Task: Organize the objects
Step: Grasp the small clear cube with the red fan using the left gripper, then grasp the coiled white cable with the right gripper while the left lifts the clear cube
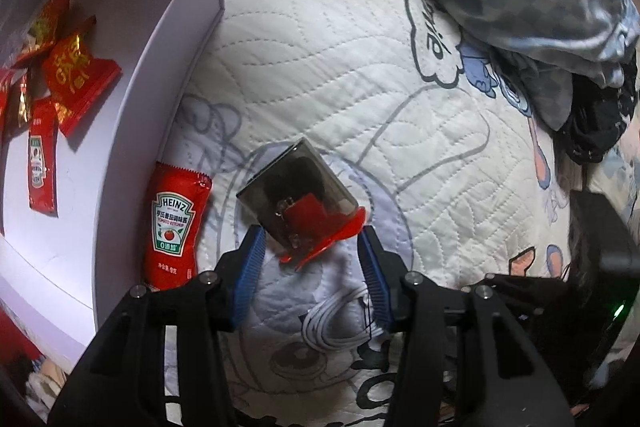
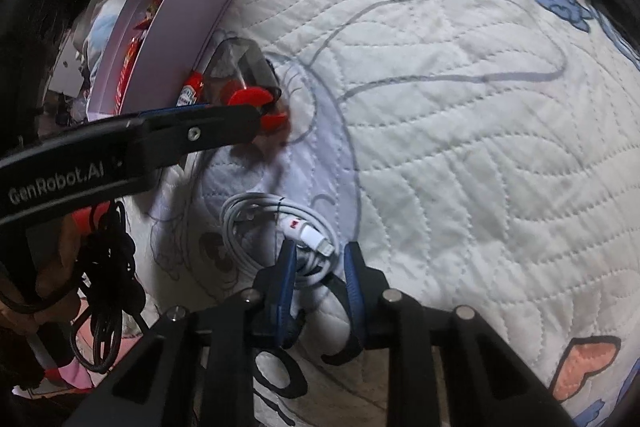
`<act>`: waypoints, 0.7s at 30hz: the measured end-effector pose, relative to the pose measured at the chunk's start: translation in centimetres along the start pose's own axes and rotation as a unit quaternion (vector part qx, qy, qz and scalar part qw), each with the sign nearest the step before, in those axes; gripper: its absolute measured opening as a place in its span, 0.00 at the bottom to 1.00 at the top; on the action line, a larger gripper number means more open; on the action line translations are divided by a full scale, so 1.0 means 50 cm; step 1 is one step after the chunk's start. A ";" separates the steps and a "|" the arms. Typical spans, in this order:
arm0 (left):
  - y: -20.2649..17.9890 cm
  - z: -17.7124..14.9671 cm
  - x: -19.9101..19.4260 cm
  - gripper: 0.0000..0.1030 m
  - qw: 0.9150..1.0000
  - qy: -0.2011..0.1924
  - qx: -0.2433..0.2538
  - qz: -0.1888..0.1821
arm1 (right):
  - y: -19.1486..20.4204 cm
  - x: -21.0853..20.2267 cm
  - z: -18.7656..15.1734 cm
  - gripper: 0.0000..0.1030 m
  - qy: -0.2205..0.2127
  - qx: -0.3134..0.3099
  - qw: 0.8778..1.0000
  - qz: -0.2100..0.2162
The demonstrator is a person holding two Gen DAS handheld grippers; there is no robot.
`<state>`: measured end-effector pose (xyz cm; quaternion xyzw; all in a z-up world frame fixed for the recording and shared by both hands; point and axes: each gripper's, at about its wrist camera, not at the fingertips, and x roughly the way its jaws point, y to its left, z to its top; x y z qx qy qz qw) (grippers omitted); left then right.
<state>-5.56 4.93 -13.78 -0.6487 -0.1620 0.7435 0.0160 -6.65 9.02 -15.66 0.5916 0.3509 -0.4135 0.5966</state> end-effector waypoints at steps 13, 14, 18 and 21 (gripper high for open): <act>-0.012 0.033 -0.023 0.61 1.000 -0.006 0.007 0.028 | 0.004 0.014 0.007 0.30 -0.002 0.015 1.000 -0.009; -0.011 0.034 -0.024 0.64 0.999 -0.006 0.007 0.032 | 0.005 0.014 0.008 0.30 -0.003 0.015 1.000 -0.009; 0.005 0.043 -0.014 0.65 1.000 0.001 -0.004 0.028 | -0.001 0.011 0.004 0.30 -0.012 0.023 1.000 -0.003; 0.010 0.049 -0.013 0.64 1.000 -0.009 -0.018 0.018 | -0.008 0.008 0.002 0.26 -0.019 0.035 0.999 0.001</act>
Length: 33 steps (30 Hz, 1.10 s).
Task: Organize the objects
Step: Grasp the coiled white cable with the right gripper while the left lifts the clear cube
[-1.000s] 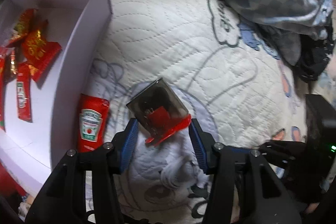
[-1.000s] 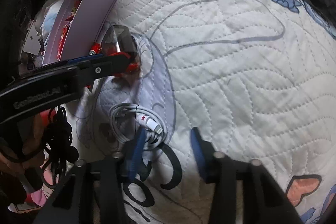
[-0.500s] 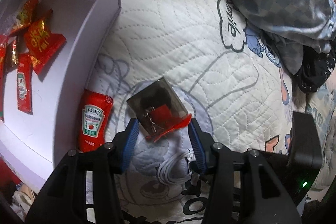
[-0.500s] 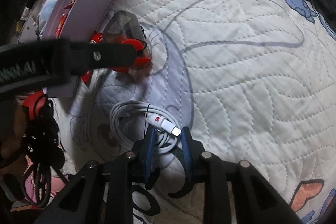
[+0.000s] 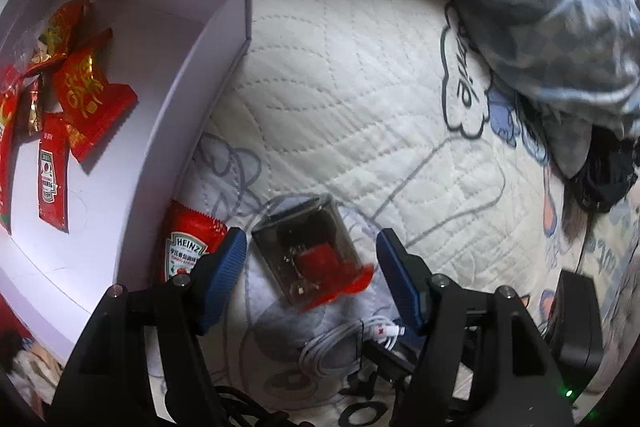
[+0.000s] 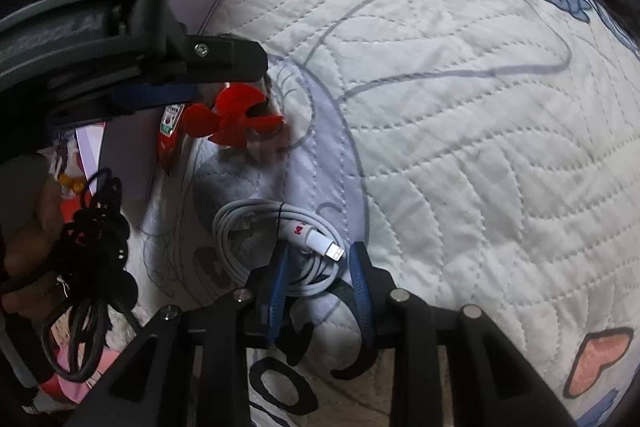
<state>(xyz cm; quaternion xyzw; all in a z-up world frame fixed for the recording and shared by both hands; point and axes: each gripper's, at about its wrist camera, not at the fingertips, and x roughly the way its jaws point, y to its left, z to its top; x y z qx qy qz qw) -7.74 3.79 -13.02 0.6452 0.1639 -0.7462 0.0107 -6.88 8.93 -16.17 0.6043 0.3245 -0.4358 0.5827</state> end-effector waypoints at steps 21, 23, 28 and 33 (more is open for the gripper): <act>-0.012 -0.036 -0.081 0.43 0.998 -0.032 0.031 -0.034 | -0.007 -0.065 -0.016 0.07 -0.049 0.013 0.999 0.019; -0.005 -0.043 -0.095 0.43 0.998 -0.037 0.035 -0.038 | -0.001 -0.072 -0.021 0.07 -0.051 0.011 0.999 0.017; -0.001 -0.058 -0.134 0.43 0.997 -0.052 0.048 -0.037 | -0.016 -0.109 -0.045 0.07 -0.047 -0.019 0.998 0.022; 0.013 -0.088 -0.174 0.43 0.996 -0.057 0.067 -0.032 | -0.016 -0.122 -0.055 0.07 -0.046 -0.016 0.999 0.016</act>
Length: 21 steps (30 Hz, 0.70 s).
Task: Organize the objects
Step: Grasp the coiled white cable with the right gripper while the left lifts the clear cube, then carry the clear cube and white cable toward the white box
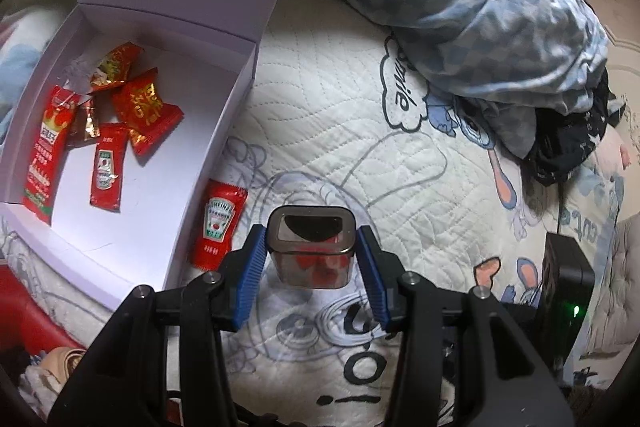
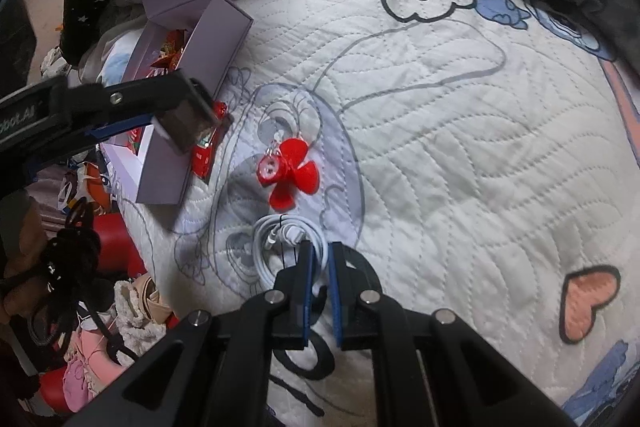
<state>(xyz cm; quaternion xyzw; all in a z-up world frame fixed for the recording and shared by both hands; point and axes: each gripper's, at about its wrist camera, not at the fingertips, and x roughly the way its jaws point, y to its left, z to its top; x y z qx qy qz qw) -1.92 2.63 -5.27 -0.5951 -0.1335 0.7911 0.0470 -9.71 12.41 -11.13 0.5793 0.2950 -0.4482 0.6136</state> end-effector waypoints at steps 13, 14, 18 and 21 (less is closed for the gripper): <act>0.027 -0.067 -0.037 0.42 1.000 0.011 -0.002 -0.017 | 0.019 0.017 -0.036 0.07 0.036 -0.009 0.999 -0.006; 0.029 -0.071 -0.038 0.43 1.000 0.011 -0.003 -0.015 | 0.020 0.022 -0.038 0.07 0.040 -0.012 0.999 -0.007; 0.039 -0.088 -0.036 0.43 1.000 0.016 -0.007 -0.011 | 0.024 0.046 -0.049 0.07 0.060 -0.024 0.998 -0.016; 0.045 -0.102 -0.032 0.43 1.000 0.022 -0.005 -0.011 | 0.026 0.065 -0.049 0.07 0.071 -0.027 0.997 -0.023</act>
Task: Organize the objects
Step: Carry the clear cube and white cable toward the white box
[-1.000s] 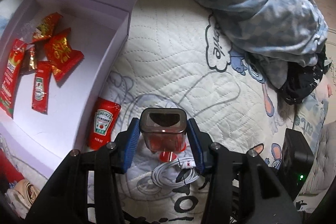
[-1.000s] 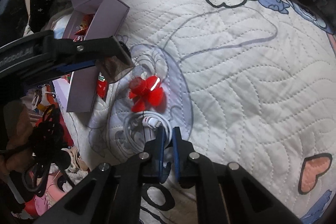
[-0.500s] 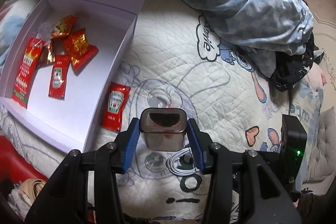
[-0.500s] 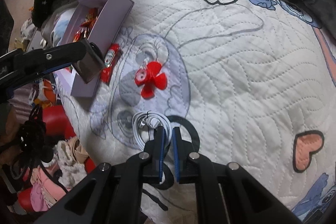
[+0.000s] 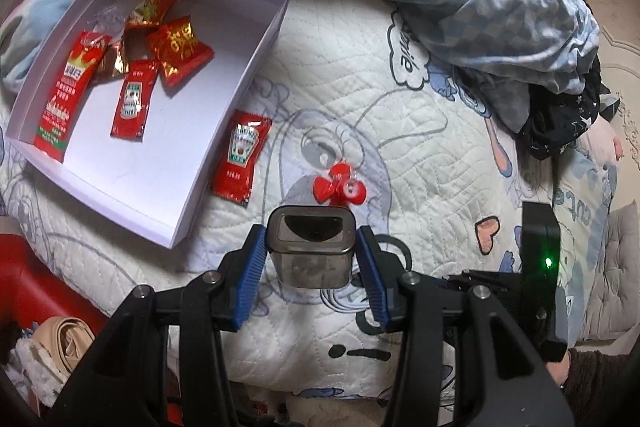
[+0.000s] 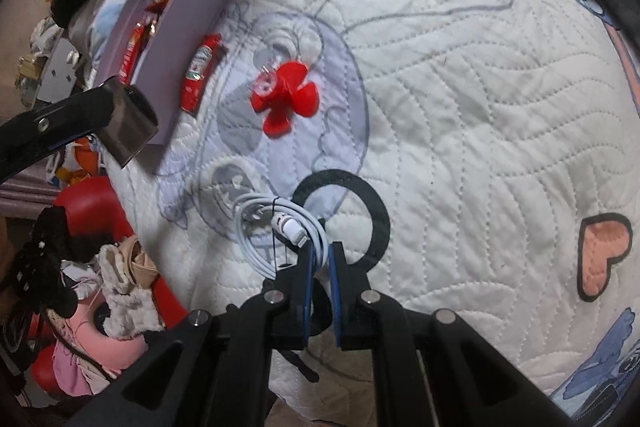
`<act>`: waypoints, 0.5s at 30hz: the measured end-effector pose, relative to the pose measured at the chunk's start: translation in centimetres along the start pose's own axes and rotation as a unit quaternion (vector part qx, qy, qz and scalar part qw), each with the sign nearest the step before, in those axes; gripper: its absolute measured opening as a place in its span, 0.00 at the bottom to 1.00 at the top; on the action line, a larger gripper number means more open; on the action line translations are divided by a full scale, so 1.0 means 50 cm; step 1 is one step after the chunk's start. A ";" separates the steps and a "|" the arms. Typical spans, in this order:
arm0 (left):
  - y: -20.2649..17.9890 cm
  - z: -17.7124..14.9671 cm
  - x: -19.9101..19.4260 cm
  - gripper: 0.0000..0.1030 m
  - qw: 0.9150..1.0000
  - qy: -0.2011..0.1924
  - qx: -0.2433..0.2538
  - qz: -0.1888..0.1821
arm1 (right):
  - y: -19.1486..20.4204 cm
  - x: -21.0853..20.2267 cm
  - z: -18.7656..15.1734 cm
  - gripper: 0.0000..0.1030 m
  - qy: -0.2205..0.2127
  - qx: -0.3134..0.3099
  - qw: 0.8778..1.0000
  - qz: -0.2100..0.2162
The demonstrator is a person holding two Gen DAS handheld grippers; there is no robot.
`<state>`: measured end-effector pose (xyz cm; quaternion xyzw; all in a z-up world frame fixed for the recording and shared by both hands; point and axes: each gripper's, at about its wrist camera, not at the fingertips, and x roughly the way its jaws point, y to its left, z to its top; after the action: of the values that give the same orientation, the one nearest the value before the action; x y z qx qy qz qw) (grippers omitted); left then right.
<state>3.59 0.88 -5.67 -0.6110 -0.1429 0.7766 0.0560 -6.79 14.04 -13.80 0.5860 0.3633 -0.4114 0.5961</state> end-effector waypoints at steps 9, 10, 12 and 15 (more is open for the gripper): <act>0.018 -0.020 0.006 0.43 1.000 0.014 0.002 -0.001 | 0.025 0.067 0.018 0.38 0.044 -0.012 0.999 -0.018; 0.019 -0.022 0.006 0.43 1.000 0.015 0.004 0.000 | 0.028 0.072 0.018 0.38 0.045 -0.013 0.999 -0.024; 0.022 -0.023 0.006 0.43 1.000 0.019 0.005 0.001 | 0.032 0.080 0.018 0.38 0.047 -0.009 0.998 -0.034; 0.026 -0.020 0.005 0.43 1.000 0.022 0.006 -0.003 | 0.032 0.082 0.013 0.38 0.041 -0.008 0.999 -0.035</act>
<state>4.63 -0.14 -6.52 -0.6274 -0.1386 0.7636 0.0647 -3.72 13.07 -16.86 0.5846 0.4107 -0.4048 0.5707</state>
